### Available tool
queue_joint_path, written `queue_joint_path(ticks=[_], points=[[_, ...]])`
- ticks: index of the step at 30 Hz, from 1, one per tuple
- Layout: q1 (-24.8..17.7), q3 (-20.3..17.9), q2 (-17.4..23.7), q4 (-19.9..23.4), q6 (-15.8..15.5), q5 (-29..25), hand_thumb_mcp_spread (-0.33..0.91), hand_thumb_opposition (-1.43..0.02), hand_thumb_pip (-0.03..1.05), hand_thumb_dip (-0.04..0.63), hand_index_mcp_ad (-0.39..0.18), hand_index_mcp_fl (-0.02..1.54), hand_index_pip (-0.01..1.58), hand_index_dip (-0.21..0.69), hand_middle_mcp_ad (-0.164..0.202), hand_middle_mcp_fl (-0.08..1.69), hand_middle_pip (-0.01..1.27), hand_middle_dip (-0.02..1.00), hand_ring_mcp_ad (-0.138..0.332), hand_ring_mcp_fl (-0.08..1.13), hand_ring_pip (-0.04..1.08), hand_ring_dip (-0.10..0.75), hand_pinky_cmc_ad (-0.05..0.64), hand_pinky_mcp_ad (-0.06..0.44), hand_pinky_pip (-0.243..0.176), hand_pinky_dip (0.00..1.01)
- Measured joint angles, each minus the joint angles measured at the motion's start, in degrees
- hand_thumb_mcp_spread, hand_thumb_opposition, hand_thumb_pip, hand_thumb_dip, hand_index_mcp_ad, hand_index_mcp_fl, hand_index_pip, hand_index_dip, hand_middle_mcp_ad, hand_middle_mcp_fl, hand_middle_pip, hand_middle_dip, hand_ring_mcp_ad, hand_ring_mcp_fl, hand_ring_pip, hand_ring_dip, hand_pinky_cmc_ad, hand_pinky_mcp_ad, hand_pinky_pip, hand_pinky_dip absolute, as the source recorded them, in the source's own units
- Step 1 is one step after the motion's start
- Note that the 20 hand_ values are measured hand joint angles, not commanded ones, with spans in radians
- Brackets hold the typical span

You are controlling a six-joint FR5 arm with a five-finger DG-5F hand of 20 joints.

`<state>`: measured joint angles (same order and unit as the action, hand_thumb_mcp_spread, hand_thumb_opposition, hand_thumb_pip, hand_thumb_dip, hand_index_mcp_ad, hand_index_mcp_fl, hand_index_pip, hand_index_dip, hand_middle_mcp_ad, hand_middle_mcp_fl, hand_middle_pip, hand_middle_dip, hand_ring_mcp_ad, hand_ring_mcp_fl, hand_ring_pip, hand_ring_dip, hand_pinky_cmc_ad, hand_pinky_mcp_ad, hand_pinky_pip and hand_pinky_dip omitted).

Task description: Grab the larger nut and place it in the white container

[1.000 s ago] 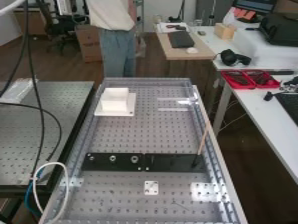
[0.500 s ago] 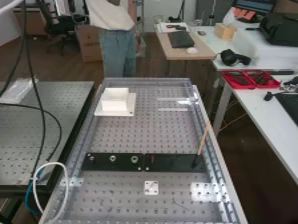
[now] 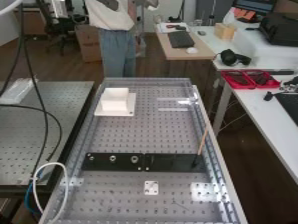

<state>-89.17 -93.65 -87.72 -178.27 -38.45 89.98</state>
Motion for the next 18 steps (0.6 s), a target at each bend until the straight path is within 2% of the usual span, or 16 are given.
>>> queue_joint_path(ticks=[2, 18], points=[[0.0, -0.3, 0.2, 0.1, 0.2, -0.1, 0.18, -0.74, 0.46, 0.033, -0.007, 0.04, 0.10, -0.051, 0.086, 0.00, 0.14, 0.17, 0.182, 0.01, 0.10, 0.103, 0.330, 0.347, -0.091, 0.46], [0.1, -3.4, 1.3, 1.7, 0.5, -0.9, 0.18, -0.75, 0.46, 0.033, -0.007, 0.04, 0.10, -0.061, 0.087, 0.00, 0.14, 0.17, 0.190, 0.01, 0.10, 0.103, 0.347, 0.347, -0.091, 0.47]])
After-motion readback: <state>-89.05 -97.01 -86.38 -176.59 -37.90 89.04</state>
